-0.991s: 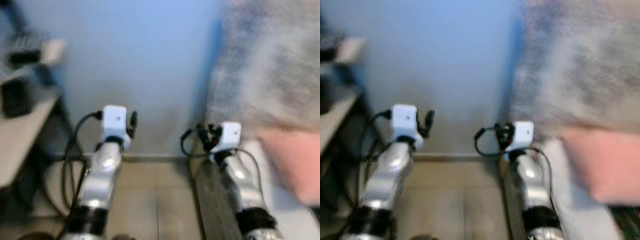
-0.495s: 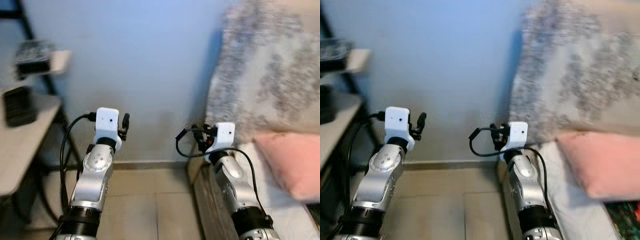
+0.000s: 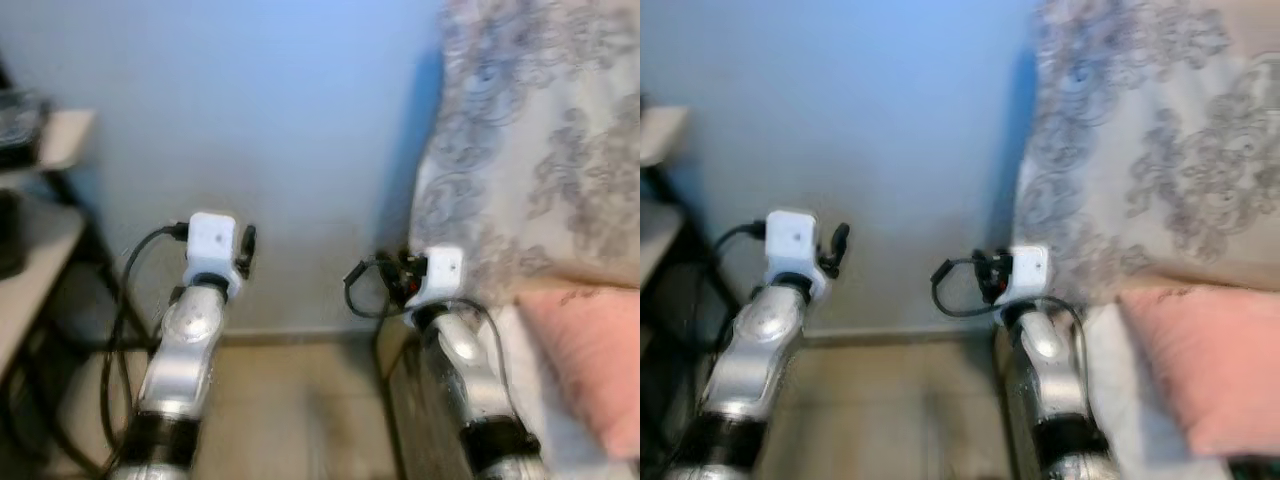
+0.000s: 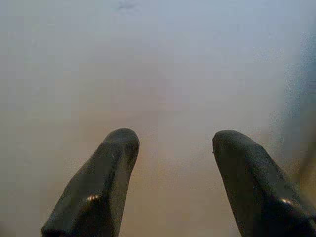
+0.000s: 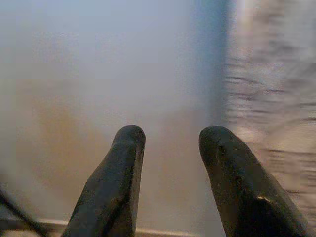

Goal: Clean up the room

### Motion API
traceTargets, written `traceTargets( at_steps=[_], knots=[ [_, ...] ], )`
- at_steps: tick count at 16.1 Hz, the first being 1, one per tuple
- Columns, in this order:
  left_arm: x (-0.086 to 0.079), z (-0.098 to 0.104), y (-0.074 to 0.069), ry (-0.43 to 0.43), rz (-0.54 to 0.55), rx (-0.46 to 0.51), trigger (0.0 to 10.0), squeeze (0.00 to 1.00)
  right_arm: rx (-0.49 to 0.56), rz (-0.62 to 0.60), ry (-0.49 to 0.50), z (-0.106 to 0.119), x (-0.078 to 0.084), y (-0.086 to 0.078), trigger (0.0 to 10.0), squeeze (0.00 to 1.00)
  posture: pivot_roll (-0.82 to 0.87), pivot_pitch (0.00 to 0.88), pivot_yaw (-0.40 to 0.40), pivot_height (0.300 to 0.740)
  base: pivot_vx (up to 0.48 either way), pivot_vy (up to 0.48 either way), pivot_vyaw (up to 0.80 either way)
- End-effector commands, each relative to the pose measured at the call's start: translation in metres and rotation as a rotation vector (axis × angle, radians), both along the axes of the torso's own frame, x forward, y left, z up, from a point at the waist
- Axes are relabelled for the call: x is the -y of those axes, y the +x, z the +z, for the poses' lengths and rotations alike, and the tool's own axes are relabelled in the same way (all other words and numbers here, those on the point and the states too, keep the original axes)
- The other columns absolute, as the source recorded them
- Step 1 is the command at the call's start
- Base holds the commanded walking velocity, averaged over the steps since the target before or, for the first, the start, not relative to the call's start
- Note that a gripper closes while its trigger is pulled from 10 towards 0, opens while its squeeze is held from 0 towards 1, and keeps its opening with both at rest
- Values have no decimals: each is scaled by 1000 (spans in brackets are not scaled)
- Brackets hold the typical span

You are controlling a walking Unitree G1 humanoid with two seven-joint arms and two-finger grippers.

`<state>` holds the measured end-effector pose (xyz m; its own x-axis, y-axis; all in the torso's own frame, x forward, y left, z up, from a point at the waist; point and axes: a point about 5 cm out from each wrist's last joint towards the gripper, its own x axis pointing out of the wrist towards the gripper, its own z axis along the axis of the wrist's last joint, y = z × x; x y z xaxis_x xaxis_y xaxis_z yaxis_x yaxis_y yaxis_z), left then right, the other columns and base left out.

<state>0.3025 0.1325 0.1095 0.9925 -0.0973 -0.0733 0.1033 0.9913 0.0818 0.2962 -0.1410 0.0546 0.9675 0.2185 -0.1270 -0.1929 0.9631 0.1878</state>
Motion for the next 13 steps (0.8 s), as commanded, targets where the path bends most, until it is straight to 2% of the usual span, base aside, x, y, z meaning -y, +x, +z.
traceTargets(
  at_steps=[1,2,4,5,6,7,9,10,11,13],
  knots=[
    [-9,5,1,23,24,19,10000,0,30,16,6,8,-7,4,10000,0,47,0,-33,740,458,0,0],
    [-10,5,1,20,29,22,10000,0,24,21,7,7,-8,4,10000,0,47,0,-33,740,458,0,0],
    [-8,-3,5,2,34,-33,10000,0,-59,67,-17,-5,-13,3,10000,0,48,0,-40,740,0,0,0],
    [-15,-35,14,-9,37,-164,10000,0,-164,99,-39,-23,-16,5,10000,0,56,0,-50,740,0,0,0],
    [-19,-52,14,-22,47,-240,10000,0,-192,107,-52,-27,-16,6,10000,0,62,0,-56,740,0,0,0],
    [-21,-59,13,-32,60,-269,10000,0,-200,113,-63,-28,-16,7,10000,0,61,0,-56,740,0,0,0],
    [-22,-87,6,-77,85,-392,10000,0,-278,146,-119,-41,-15,4,10000,0,51,0,-53,740,0,0,0],
    [-20,-93,3,-97,87,-423,10000,0,-303,145,-134,-46,-13,3,10000,0,52,0,-57,740,0,0,0],
    [-16,-110,-5,-114,104,-509,10000,0,-396,132,-177,-59,-7,-4,10000,0,53,0,-65,740,0,0,0],
    [-13,-124,-16,-82,87,-582,10000,0,-475,106,-181,-68,-1,-9,10000,0,49,0,-67,740,0,0,0]
  ],
)
